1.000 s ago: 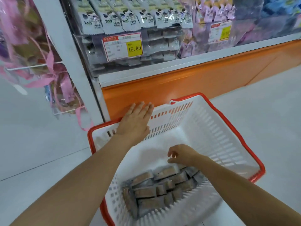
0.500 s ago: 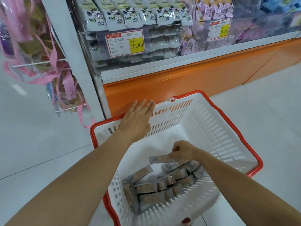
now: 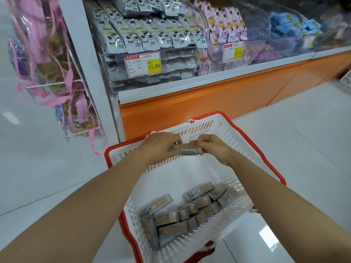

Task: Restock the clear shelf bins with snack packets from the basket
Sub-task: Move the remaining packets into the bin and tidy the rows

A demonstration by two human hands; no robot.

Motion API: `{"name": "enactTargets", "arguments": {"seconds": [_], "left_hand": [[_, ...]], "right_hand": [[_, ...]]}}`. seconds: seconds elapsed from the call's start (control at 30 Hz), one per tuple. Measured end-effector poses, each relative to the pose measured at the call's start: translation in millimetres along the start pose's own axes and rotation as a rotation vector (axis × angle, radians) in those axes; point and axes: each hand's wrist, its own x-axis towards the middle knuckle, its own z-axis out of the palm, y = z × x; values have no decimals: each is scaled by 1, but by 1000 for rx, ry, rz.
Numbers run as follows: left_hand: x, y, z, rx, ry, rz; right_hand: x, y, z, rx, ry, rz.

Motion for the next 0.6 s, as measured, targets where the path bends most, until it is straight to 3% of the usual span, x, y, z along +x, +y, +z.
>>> {"name": "enactTargets", "arguments": {"seconds": [0.17,0.33,0.43,0.6], "left_hand": [[-9,0,-15,-369,37,-171],[-8,6,-27,-958,106,-309],[-6,13,-30,-1054,145,-307],[-10,21,-40,-942,218,-283]], "right_hand": [[-6,-17,0,311,78,-139],[-14,-30,12,176,84,-253],[-19,-37,22,75,65,-324],[-27,-46,24,-21,224,-474]]}}
